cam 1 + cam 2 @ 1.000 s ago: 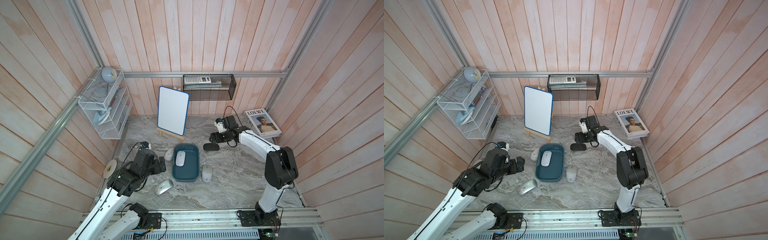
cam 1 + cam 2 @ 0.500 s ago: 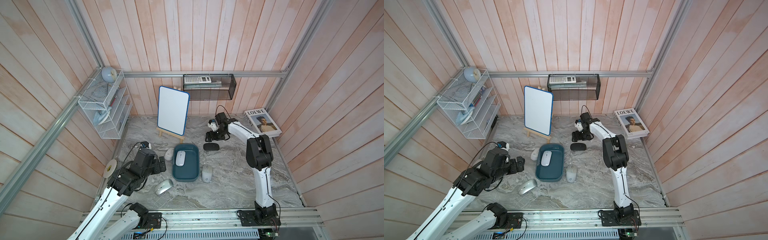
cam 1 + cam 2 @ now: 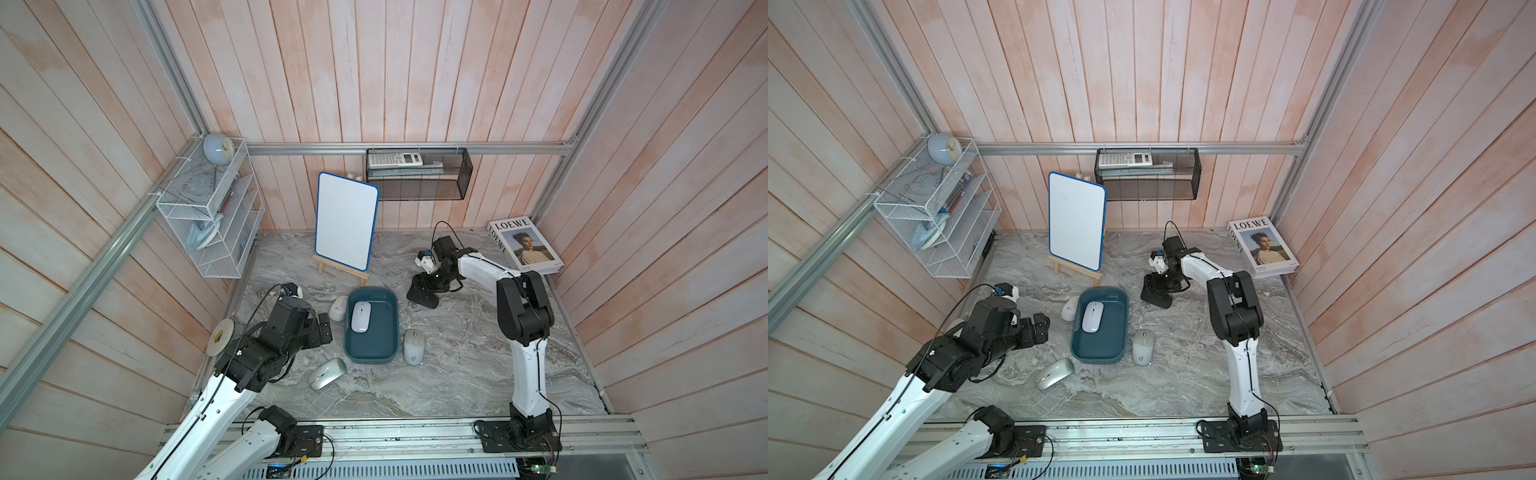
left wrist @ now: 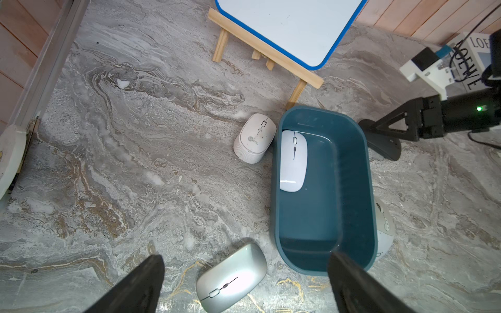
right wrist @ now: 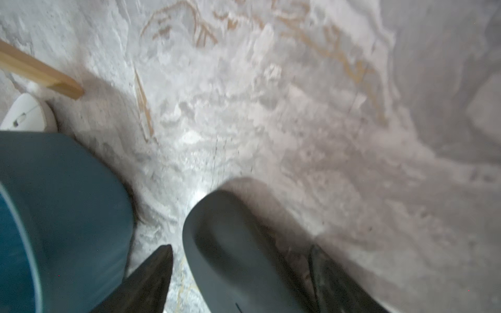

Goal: Put the mouse in the storage box
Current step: Pick up the mouse from the center of the board.

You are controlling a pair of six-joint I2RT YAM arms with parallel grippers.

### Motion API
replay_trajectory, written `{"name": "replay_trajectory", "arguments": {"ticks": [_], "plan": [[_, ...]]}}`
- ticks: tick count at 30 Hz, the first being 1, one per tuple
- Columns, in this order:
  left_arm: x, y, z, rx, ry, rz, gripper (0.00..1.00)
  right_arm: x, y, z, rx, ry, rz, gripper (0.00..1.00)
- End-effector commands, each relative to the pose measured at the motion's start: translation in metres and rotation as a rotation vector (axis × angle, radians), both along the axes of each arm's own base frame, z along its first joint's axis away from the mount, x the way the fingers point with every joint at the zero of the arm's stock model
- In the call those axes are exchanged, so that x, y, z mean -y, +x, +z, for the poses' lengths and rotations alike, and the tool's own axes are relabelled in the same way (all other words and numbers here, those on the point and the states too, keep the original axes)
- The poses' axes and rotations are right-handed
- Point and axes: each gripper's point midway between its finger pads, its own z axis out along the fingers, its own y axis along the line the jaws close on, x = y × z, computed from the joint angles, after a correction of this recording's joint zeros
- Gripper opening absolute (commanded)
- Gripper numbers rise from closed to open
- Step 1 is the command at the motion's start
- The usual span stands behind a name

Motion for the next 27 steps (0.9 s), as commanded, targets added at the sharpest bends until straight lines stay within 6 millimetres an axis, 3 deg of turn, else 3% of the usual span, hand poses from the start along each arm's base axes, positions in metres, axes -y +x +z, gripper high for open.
{"name": "replay_trajectory", "arguments": {"ticks": [1, 7, 15, 27], "plan": [[-0.004, 0.0, 0.0, 0.007, 0.001, 0.015, 1.0, 0.004, -0.033, -0.012, -0.081, 0.01, -0.016, 0.83], [-0.003, 0.0, -0.001, 0.005, 0.001, 0.012, 1.0, 0.017, -0.052, -0.023, -0.061, -0.155, -0.045, 0.84], [-0.005, 0.0, 0.0, 0.007, 0.005, 0.022, 1.0, 0.022, -0.049, -0.037, 0.012, -0.426, 0.005, 0.83], [-0.003, 0.001, -0.003, -0.006, 0.008, 0.016, 1.0, 0.022, -0.045, -0.047, 0.053, -0.574, 0.046, 0.75]]}}
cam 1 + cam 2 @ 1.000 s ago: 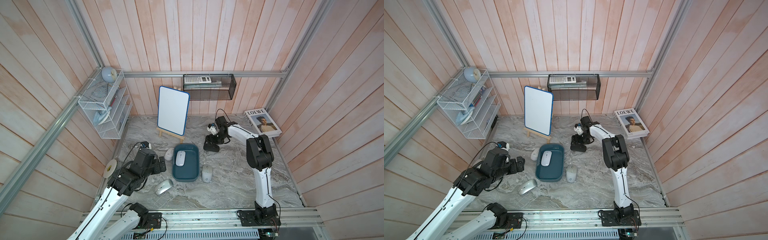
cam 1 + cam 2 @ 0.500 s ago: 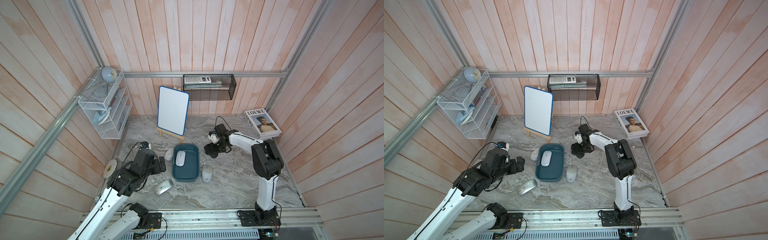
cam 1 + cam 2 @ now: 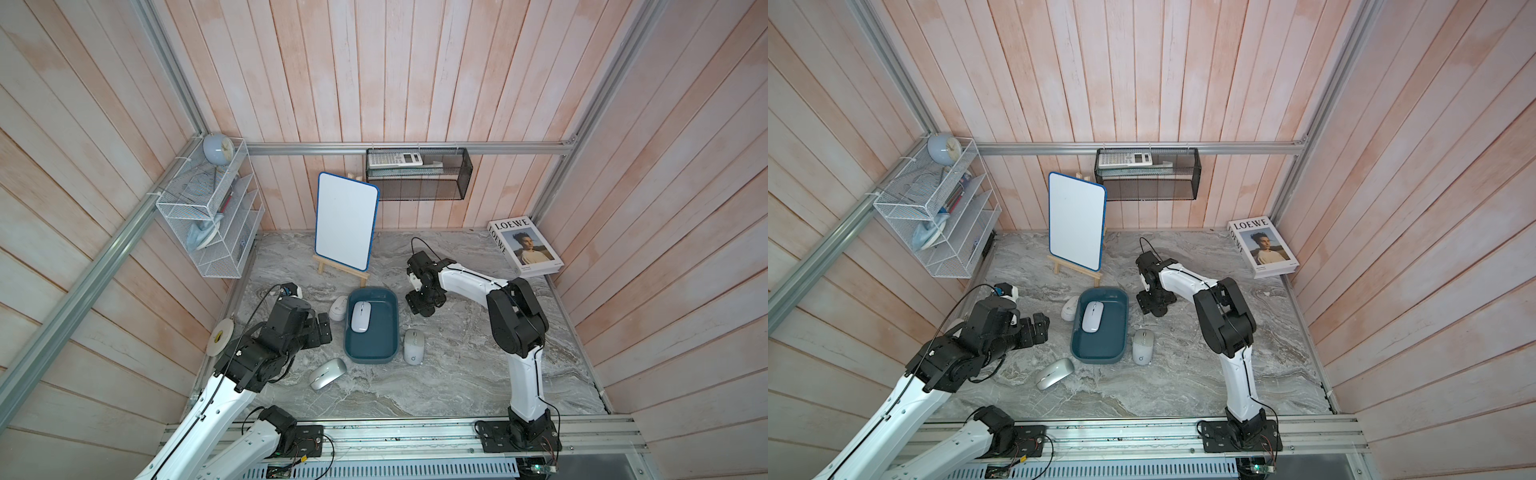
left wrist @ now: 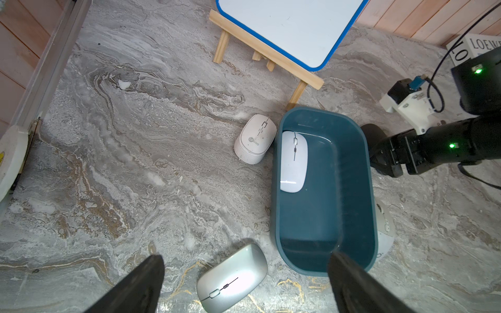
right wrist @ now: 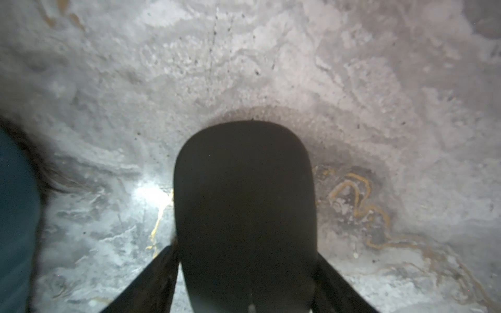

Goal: Put the mouse in the storage box
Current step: Pick up the mouse from the center of the board.

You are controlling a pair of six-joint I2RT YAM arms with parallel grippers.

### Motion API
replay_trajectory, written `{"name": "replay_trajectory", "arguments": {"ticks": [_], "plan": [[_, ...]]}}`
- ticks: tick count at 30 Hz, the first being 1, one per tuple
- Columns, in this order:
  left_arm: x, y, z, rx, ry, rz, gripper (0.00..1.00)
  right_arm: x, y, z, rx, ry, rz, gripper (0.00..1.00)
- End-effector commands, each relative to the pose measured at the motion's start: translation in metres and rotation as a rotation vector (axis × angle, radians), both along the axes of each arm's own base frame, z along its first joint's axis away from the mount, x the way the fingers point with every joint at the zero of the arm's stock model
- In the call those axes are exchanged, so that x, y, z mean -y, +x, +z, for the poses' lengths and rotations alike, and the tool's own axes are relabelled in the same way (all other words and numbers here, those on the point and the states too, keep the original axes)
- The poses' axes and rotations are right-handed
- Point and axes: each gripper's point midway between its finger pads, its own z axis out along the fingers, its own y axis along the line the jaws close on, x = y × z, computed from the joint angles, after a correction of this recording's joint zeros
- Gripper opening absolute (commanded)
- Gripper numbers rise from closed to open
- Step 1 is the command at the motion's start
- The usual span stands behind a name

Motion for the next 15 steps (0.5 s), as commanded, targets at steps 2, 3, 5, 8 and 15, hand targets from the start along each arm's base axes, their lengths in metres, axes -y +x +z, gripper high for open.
{"name": "replay_trajectory", "arguments": {"ticks": [2, 3, 5, 8, 15], "plan": [[-0.003, 0.0, -0.003, -0.006, 0.007, 0.014, 1.0, 0.016, -0.005, -0.029, -0.024, -0.127, -0.015, 0.74], [-0.003, 0.0, -0.003, -0.006, 0.006, 0.015, 1.0, 0.016, -0.004, -0.028, -0.017, -0.129, -0.019, 0.73], [-0.003, 0.0, -0.003, -0.006, 0.007, 0.014, 1.0, 0.015, 0.0, -0.028, -0.005, -0.131, -0.031, 0.71], [-0.002, 0.0, -0.003, -0.007, 0.005, 0.012, 1.0, 0.015, 0.004, -0.025, 0.01, -0.136, -0.041, 0.69], [-0.002, 0.001, -0.004, -0.013, 0.007, 0.01, 1.0, 0.014, 0.008, -0.023, 0.025, -0.127, -0.067, 0.58]]}}
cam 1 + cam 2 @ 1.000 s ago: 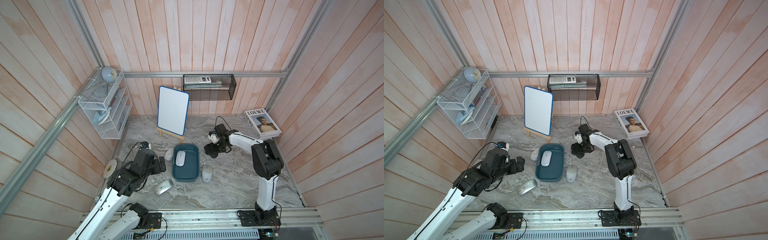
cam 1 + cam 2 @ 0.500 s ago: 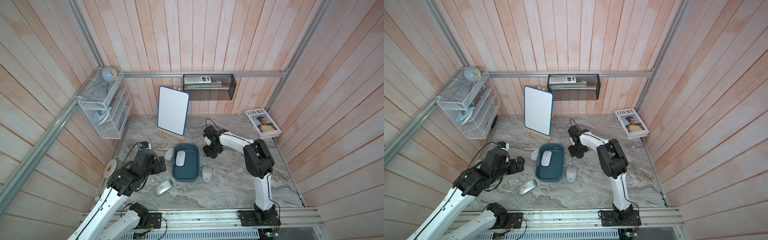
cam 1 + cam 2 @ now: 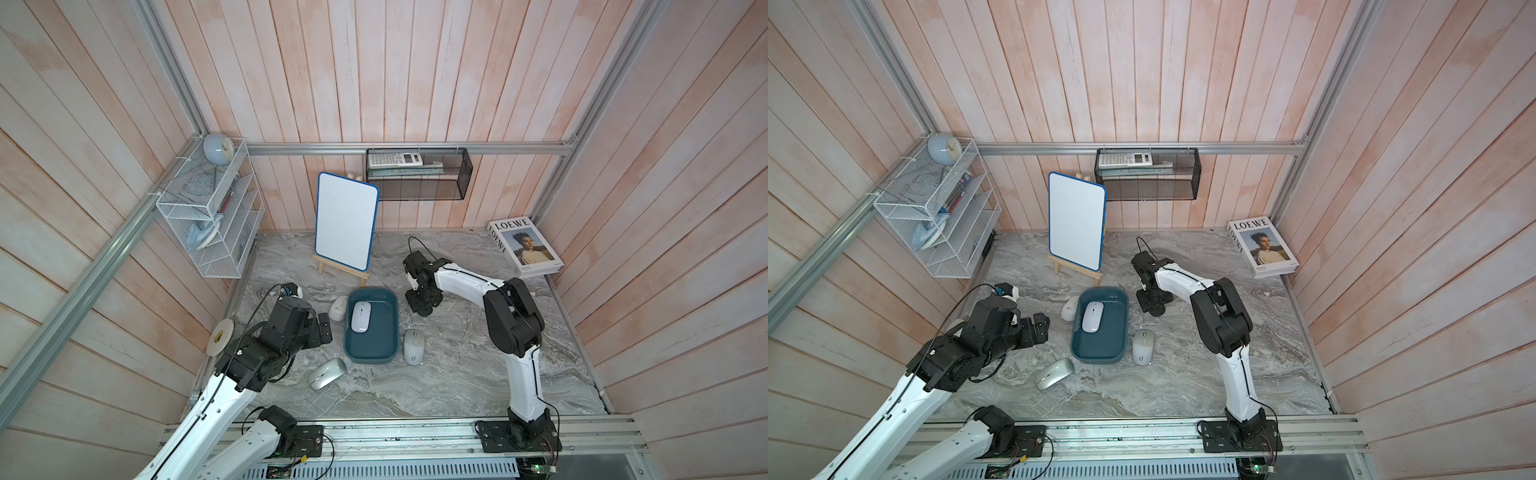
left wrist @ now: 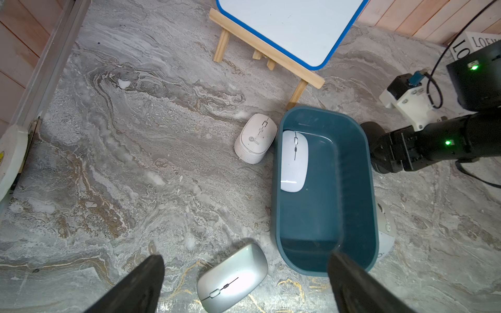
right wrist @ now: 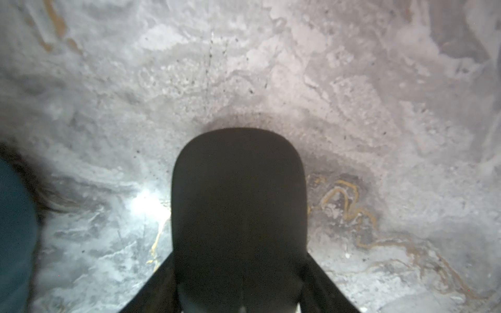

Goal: Put the mouse in the storage box
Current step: Pick up the mouse from the center of the board, then place the mouse in the storage box.

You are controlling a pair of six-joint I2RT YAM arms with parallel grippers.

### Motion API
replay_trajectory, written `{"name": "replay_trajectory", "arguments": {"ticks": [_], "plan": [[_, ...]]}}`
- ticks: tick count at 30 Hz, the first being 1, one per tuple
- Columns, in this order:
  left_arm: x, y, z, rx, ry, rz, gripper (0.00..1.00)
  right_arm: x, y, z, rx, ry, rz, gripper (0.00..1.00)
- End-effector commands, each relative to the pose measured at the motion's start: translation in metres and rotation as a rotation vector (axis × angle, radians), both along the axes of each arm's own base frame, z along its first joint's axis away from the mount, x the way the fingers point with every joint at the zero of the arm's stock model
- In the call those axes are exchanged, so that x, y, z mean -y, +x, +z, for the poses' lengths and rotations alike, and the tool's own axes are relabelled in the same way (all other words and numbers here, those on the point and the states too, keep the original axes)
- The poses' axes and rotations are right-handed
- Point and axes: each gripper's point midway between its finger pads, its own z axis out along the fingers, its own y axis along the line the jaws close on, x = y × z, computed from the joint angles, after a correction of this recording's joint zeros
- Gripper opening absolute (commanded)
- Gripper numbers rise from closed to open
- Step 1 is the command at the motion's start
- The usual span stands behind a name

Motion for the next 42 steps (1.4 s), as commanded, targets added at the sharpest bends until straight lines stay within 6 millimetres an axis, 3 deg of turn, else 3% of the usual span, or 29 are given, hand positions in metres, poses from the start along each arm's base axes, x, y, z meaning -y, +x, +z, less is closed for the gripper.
{"name": "replay_trajectory", "arguments": {"ticks": [1, 7, 12, 17, 21, 26, 29, 33, 37, 42], "plan": [[-0.002, 0.0, -0.003, -0.009, 0.005, 0.009, 1.0, 0.016, 0.001, -0.025, -0.012, -0.084, -0.041, 0.57], [-0.002, 0.0, -0.002, -0.006, 0.002, 0.01, 1.0, 0.015, 0.002, 0.003, 0.036, -0.045, -0.06, 0.55], [-0.002, 0.0, -0.002, -0.002, 0.0, 0.01, 1.0, 0.01, -0.002, 0.056, 0.096, 0.004, -0.072, 0.52], [-0.002, -0.001, -0.002, -0.004, -0.001, 0.007, 1.0, -0.002, -0.022, 0.102, 0.132, 0.073, -0.091, 0.5], [-0.002, -0.001, 0.0, 0.003, -0.004, 0.011, 1.0, -0.028, -0.042, 0.133, 0.184, 0.157, -0.096, 0.45], [-0.002, -0.001, 0.0, 0.004, -0.006, 0.012, 1.0, -0.084, -0.071, 0.158, 0.177, 0.314, -0.071, 0.45], [-0.002, -0.001, -0.002, -0.001, -0.003, 0.012, 1.0, -0.109, -0.082, 0.162, 0.172, 0.362, -0.052, 0.45], [-0.003, -0.001, -0.001, 0.001, -0.003, 0.013, 1.0, -0.133, -0.089, 0.152, 0.155, 0.374, -0.033, 0.45], [-0.003, -0.001, -0.001, 0.0, -0.005, 0.013, 1.0, -0.152, -0.095, 0.13, 0.11, 0.348, -0.016, 0.45], [-0.003, -0.002, 0.0, 0.006, -0.006, 0.015, 1.0, -0.159, -0.096, 0.101, 0.067, 0.32, -0.068, 0.47]]}}
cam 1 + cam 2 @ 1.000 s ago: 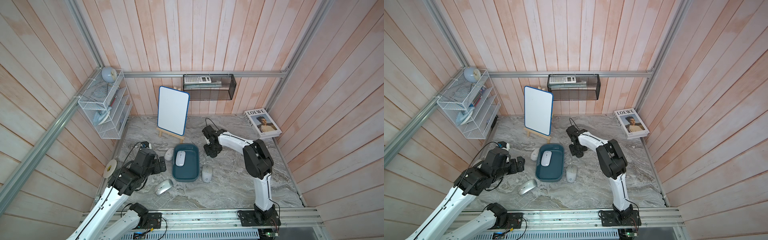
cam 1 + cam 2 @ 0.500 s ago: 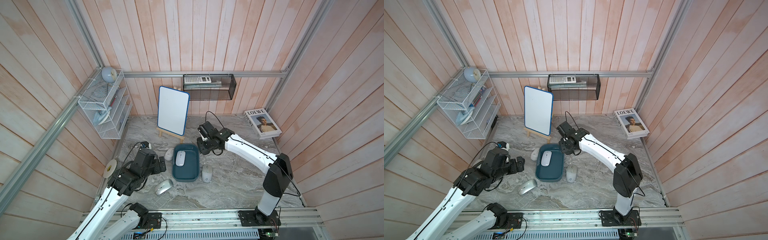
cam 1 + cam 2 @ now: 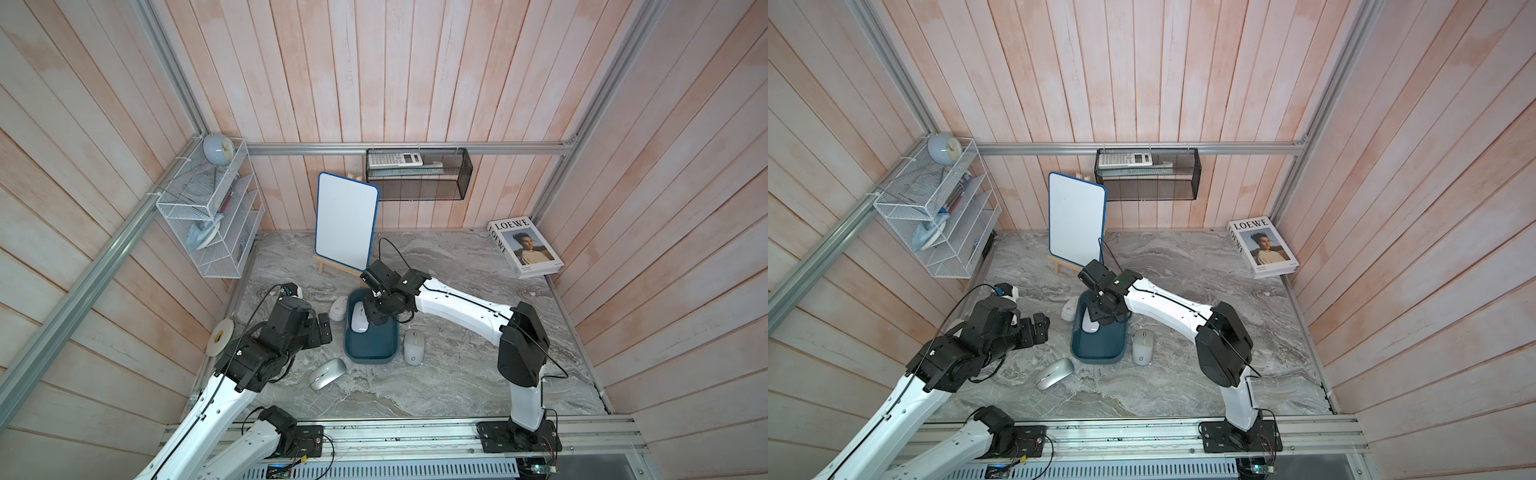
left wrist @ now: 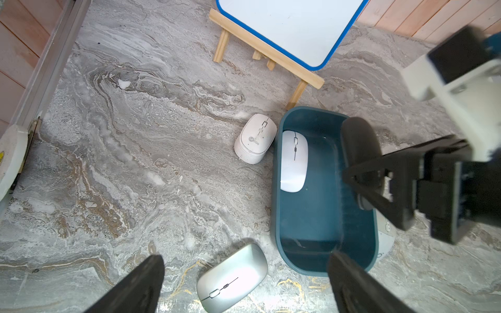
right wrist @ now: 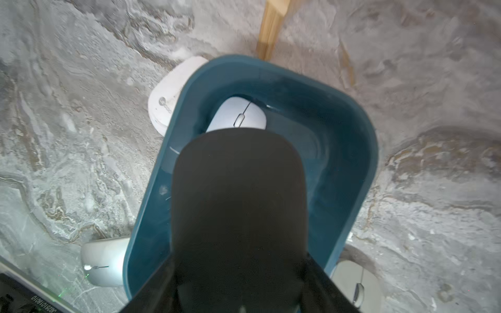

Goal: Put the mouse in the storage box
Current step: Place the mouse in the storage box.

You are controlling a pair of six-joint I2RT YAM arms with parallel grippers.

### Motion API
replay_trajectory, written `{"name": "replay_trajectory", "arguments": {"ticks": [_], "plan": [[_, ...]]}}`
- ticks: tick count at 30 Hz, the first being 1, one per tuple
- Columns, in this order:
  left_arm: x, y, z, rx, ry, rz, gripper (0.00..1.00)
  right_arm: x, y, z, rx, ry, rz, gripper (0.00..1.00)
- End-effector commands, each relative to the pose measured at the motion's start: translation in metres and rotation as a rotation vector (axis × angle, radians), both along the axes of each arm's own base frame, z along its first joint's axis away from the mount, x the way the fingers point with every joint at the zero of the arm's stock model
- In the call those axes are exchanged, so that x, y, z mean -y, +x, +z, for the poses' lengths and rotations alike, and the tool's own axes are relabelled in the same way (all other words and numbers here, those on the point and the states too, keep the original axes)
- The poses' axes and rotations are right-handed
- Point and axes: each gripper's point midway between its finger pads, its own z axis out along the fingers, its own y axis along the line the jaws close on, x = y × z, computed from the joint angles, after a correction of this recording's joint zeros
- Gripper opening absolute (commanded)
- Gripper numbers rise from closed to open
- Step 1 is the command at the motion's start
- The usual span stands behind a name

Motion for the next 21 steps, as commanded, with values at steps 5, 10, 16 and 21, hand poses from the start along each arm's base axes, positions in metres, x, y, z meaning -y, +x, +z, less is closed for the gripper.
{"name": "replay_trajectory", "arguments": {"ticks": [5, 10, 16, 21], "plan": [[-0.003, -0.002, 0.0, 0.007, -0.006, 0.015, 1.0, -0.003, 0.012, -0.026, -0.009, -0.034, -0.095, 0.48], [-0.004, -0.002, 0.001, 0.009, -0.005, 0.015, 1.0, 0.006, 0.022, -0.05, -0.029, -0.069, -0.136, 0.47], [-0.003, -0.002, 0.0, 0.007, -0.007, 0.012, 1.0, 0.017, 0.037, -0.064, -0.004, -0.114, -0.185, 0.47], [-0.002, -0.002, 0.0, 0.007, -0.009, 0.008, 1.0, 0.02, 0.042, -0.075, -0.009, -0.154, -0.21, 0.47]]}}
